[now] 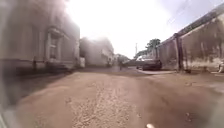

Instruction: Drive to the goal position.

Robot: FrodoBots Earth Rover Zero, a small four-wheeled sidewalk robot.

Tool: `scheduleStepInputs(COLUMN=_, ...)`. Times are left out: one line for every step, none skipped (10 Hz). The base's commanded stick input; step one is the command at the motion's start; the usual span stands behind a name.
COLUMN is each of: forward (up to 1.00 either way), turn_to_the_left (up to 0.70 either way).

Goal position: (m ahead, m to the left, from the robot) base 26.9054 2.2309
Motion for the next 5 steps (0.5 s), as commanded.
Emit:
scheduleStepInputs(forward=0.7, turn_to_the_left=0.01)
scheduleStepInputs(forward=0.7, turn_to_the_left=0.01)
scheduleStepInputs(forward=0.7, turn_to_the_left=0.01)
scheduleStepInputs(forward=0.7, turn_to_the_left=0.01)
scheduleStepInputs(forward=0.7, turn_to_the_left=0.01)
